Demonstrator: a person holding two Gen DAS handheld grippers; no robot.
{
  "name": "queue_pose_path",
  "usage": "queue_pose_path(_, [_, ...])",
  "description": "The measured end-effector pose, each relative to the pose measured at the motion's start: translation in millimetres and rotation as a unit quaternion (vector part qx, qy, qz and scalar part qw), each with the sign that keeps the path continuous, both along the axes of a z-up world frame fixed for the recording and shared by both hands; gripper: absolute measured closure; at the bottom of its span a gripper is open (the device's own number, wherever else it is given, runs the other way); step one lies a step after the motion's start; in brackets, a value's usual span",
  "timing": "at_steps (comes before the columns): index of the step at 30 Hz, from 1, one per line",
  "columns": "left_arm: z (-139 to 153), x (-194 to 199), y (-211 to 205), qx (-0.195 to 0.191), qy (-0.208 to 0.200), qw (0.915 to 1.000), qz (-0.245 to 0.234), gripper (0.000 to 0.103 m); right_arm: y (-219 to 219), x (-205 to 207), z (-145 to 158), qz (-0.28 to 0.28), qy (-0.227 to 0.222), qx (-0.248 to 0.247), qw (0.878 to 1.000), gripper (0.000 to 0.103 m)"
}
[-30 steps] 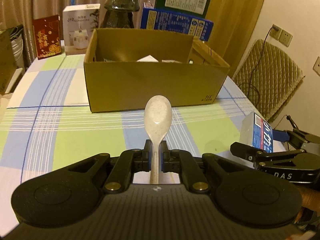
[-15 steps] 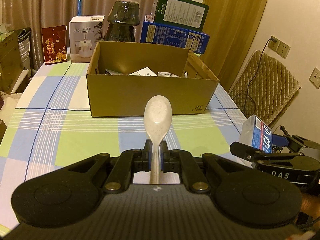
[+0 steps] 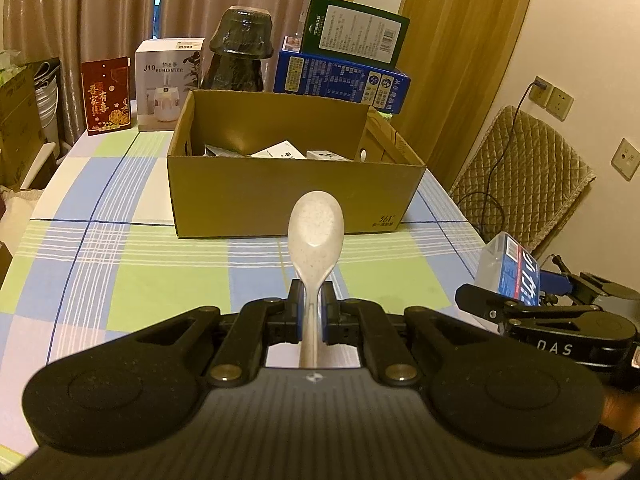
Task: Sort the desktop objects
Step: 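Carry the spoon and floss case over the cardboard box opening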
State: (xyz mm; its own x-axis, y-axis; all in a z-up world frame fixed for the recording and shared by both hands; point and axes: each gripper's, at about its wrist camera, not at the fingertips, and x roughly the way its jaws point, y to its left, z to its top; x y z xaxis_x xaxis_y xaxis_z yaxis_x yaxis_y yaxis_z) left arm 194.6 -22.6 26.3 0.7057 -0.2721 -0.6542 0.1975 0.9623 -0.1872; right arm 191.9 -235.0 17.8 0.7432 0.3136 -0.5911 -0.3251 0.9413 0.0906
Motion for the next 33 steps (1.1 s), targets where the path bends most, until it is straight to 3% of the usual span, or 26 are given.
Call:
queue_pose_path(17, [7.5,14.8,8.6,0.008,-0.002,1.0000,0.000,0.098,3.4,20.5,15.0,0.010,-0.001,-0.015,1.000,0.011])
queue_pose_path(33, [18.1,51.7,12.8,0.022,0.003,0.9997,-0.010,0.098,9.7,61.1,32.5,0.026,-0.003,-0.021,0.999,0.011])
